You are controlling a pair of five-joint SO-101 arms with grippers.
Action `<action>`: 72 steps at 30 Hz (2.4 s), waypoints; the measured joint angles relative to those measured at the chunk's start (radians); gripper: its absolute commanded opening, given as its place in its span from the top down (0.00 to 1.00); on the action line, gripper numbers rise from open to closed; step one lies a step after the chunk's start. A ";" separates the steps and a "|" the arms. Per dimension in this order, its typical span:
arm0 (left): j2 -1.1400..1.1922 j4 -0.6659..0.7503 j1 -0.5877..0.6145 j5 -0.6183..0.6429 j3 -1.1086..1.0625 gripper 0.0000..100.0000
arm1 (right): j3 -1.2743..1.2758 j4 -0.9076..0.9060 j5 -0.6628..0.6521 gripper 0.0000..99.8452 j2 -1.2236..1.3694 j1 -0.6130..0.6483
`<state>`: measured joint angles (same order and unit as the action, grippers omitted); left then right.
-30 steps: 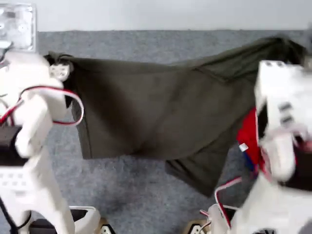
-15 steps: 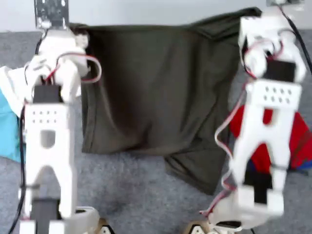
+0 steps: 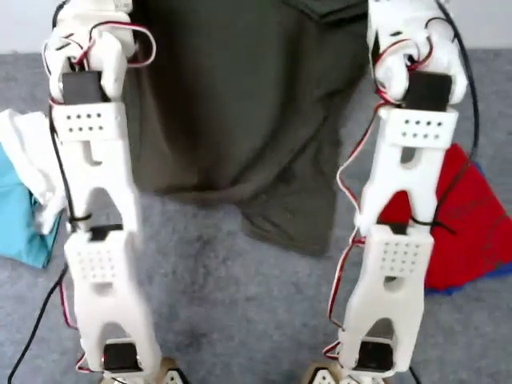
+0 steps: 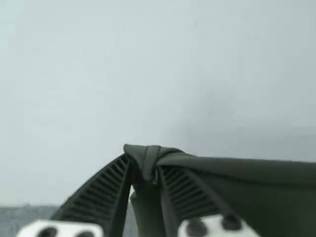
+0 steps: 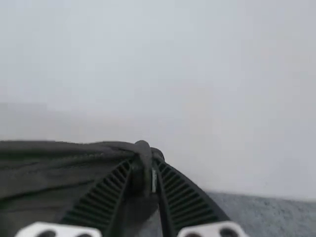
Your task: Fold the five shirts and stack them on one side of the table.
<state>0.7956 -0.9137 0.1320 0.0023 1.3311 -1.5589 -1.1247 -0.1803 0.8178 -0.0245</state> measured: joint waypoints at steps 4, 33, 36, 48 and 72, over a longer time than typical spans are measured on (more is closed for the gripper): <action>0.221 -0.081 0.002 0.000 0.236 0.98 | 0.025 -0.038 -0.012 0.99 0.054 0.015; 0.489 -0.821 0.199 -0.232 0.279 0.98 | 0.760 -0.629 -0.038 0.99 -0.370 0.101; 0.505 -0.821 0.199 -0.232 0.279 0.98 | 1.002 -0.623 -0.055 0.99 -0.502 0.112; 0.549 -0.821 0.218 -0.239 0.279 0.98 | 1.633 -0.373 -0.057 0.99 -0.689 0.115; 0.517 -0.812 0.233 -0.236 0.109 0.82 | 1.755 -0.319 -0.058 0.78 -0.812 0.196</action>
<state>1.3126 -1.7254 0.3652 -0.2340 1.4400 0.1964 -1.4438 -0.2386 0.0061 0.1718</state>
